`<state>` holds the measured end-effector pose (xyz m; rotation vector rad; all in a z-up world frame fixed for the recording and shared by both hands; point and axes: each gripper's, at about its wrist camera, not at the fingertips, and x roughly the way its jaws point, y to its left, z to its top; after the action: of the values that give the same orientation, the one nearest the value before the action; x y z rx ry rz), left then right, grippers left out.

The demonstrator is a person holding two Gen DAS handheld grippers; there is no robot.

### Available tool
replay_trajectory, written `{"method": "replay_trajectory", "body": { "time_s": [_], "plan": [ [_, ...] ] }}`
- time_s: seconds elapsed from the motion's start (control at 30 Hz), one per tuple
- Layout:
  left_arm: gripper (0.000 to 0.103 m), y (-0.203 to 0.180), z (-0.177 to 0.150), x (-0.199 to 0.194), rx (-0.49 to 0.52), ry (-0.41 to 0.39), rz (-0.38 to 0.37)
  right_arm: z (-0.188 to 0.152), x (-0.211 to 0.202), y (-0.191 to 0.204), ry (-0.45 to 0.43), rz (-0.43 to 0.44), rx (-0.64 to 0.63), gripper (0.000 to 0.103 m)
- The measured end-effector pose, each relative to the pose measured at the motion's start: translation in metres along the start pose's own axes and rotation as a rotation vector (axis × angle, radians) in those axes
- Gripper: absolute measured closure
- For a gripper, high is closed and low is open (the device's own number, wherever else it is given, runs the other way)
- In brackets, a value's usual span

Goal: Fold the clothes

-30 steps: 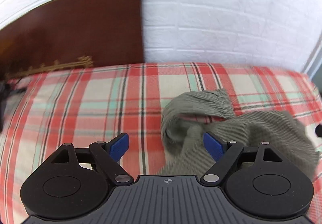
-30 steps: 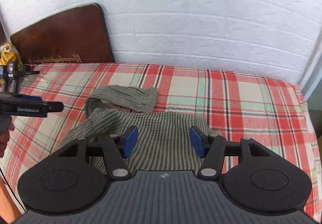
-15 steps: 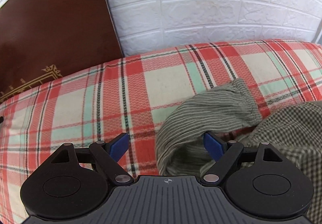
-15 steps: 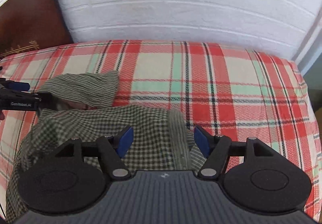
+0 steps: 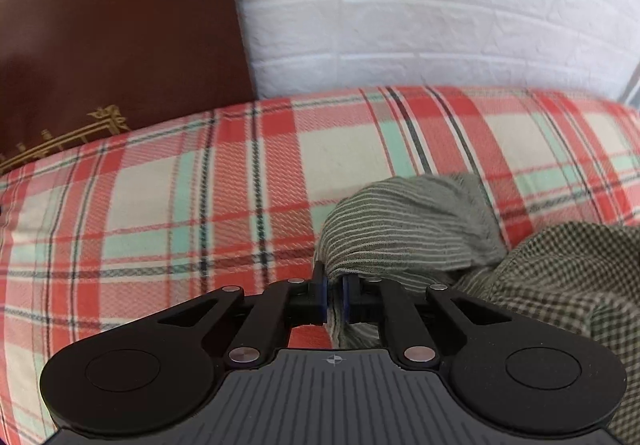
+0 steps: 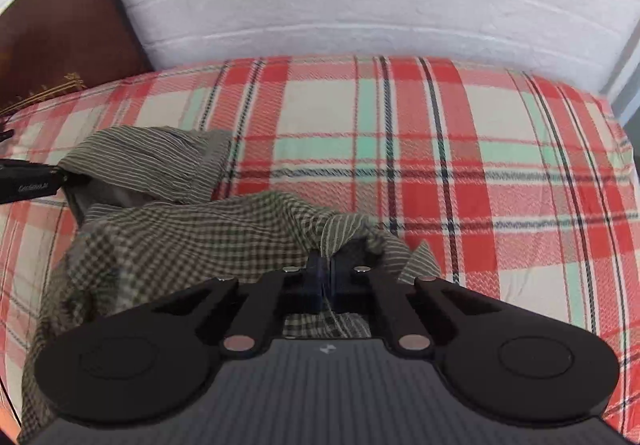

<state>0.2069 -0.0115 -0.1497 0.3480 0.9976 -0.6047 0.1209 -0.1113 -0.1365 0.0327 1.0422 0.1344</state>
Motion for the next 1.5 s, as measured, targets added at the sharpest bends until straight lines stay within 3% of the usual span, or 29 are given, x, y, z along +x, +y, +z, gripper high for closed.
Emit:
{"method": "replay_trajectory", "body": {
  "time_s": [0.37,0.57,0.73,0.87,0.97,1.17,1.37,1.47,1.5],
  "plan": [
    [0.102,0.044,-0.017,-0.078,-0.147,-0.105,0.062,0.008,-0.129,0.001,-0.317,0.09,0.015,0.1],
    [0.102,0.067,-0.027,-0.112,-0.222,-0.164,0.125,0.001,-0.189,-0.03,-0.453,0.049,0.052,0.1],
    [0.102,0.075,-0.038,-0.131,-0.251,-0.18,0.148,-0.02,-0.22,-0.056,-0.485,-0.002,0.078,0.1],
    [0.102,0.074,-0.063,-0.138,-0.258,-0.162,0.167,-0.061,-0.222,-0.078,-0.414,-0.049,0.142,0.1],
    [0.102,0.08,-0.088,-0.13,-0.295,-0.102,0.183,-0.099,-0.208,-0.104,-0.322,-0.1,0.247,0.1],
    [0.101,0.081,-0.133,-0.102,-0.326,0.037,0.207,-0.162,-0.148,-0.15,-0.084,-0.192,0.39,0.1],
    [0.101,0.07,-0.156,-0.095,-0.299,0.069,0.251,-0.205,-0.082,-0.159,0.11,-0.212,0.442,0.1],
    [0.088,0.07,-0.16,-0.095,-0.306,0.079,0.268,-0.207,-0.068,-0.154,0.143,-0.21,0.429,0.099],
    [0.072,0.071,-0.16,-0.098,-0.307,0.075,0.284,-0.205,-0.067,-0.152,0.144,-0.219,0.416,0.096]
  ]
}}
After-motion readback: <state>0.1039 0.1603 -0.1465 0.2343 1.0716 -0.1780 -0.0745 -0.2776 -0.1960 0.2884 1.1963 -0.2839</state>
